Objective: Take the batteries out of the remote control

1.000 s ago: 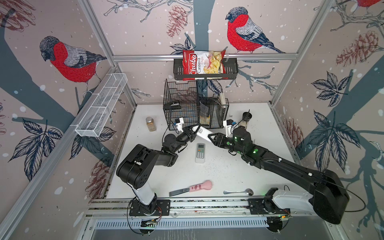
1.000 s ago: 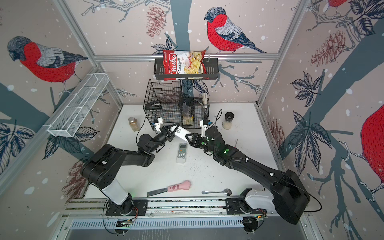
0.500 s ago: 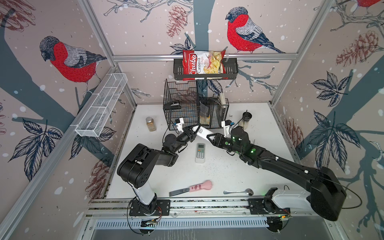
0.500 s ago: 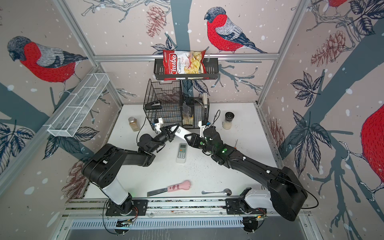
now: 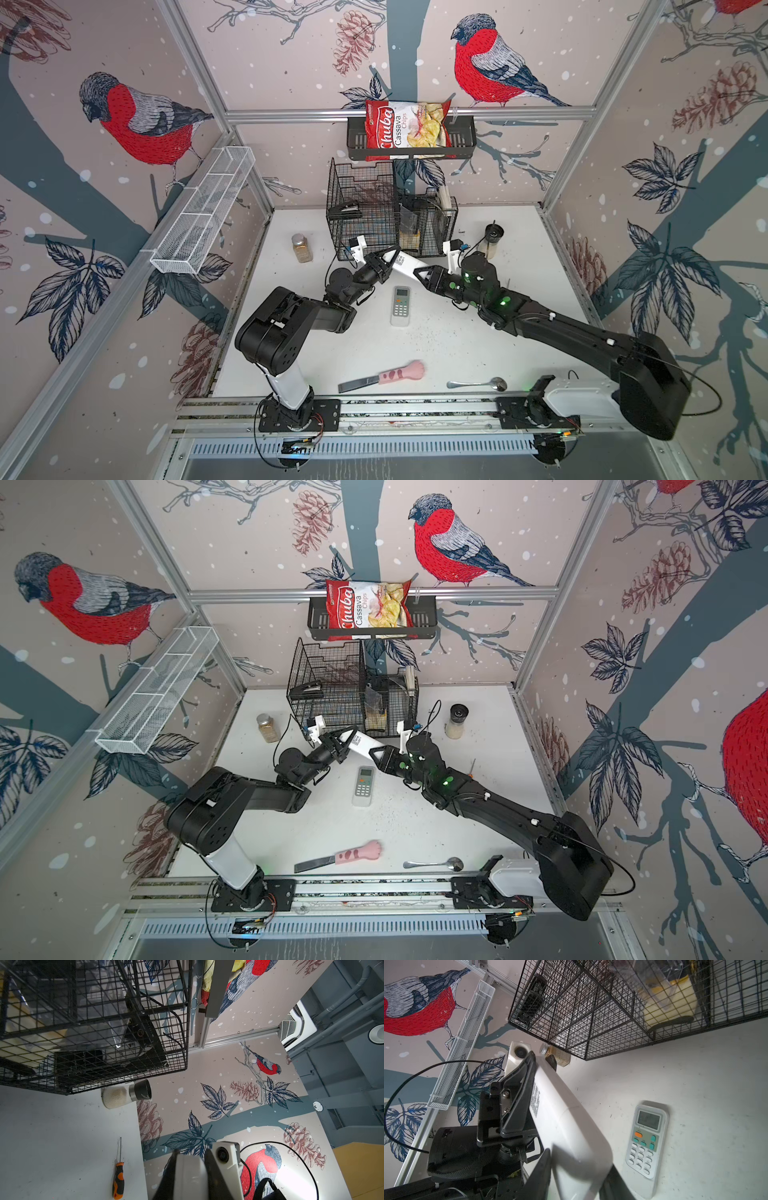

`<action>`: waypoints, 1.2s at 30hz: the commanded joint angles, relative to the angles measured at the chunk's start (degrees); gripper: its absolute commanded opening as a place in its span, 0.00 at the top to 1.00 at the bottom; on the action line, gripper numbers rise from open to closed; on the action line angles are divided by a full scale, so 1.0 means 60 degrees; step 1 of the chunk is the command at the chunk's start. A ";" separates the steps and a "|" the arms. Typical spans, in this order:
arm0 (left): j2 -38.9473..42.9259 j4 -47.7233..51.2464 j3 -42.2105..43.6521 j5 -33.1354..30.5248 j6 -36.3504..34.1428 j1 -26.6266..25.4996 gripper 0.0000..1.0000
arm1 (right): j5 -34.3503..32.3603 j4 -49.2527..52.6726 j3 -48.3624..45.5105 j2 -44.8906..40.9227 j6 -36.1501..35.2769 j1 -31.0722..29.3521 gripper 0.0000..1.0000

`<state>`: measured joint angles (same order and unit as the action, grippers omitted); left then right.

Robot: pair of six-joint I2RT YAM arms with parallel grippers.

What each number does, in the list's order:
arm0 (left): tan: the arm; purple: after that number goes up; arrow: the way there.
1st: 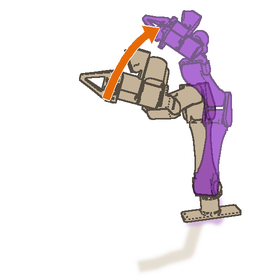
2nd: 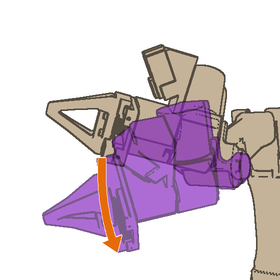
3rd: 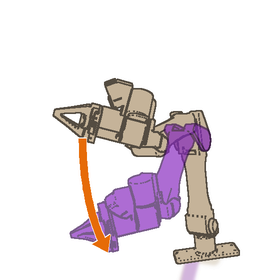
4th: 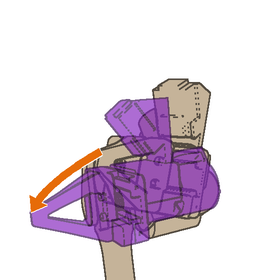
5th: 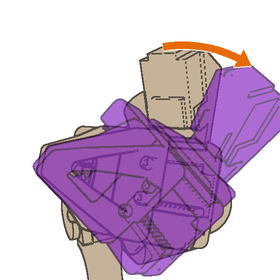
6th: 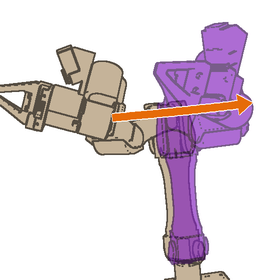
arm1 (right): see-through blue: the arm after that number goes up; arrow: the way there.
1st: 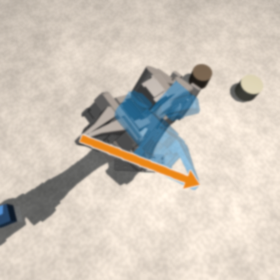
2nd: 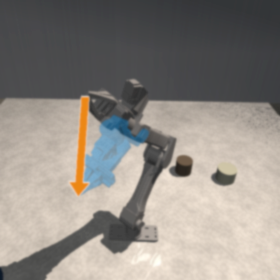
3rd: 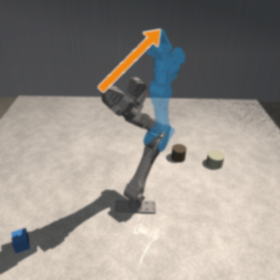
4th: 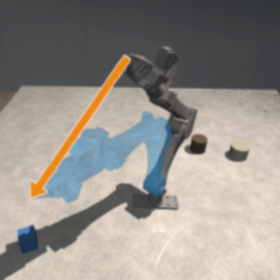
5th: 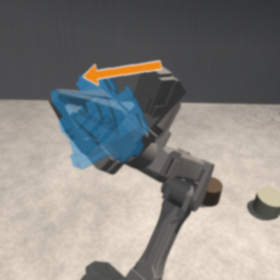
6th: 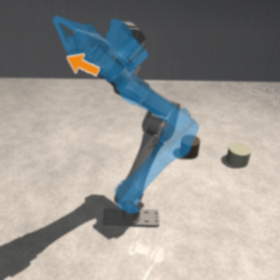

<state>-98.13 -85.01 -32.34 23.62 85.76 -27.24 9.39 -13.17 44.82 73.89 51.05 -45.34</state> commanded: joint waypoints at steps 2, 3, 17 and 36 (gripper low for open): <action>-0.0044 -0.0607 -0.0023 0.0204 -0.0018 -0.0029 1.00 | -0.0070 -0.0102 -0.0006 -0.0013 -0.0290 -0.0014 0.66; -0.0055 -0.0624 -0.0030 0.0220 -0.0009 -0.0030 1.00 | -0.0085 -0.0087 -0.0024 -0.0019 -0.0304 -0.0004 0.66; -0.0095 -0.0874 0.0001 0.0264 0.0288 -0.0030 1.00 | -0.0246 -0.0163 -0.0047 0.0048 -0.0378 0.0101 0.59; -0.0174 -0.1316 -0.0030 0.0347 0.0800 -0.0018 1.00 | 0.0037 -0.0469 -0.0363 0.0009 -0.0437 0.0274 0.66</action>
<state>-99.13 -85.62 -32.27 23.35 89.14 -27.24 9.65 -16.58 43.24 74.17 49.89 -43.83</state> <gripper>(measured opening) 0.188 0.345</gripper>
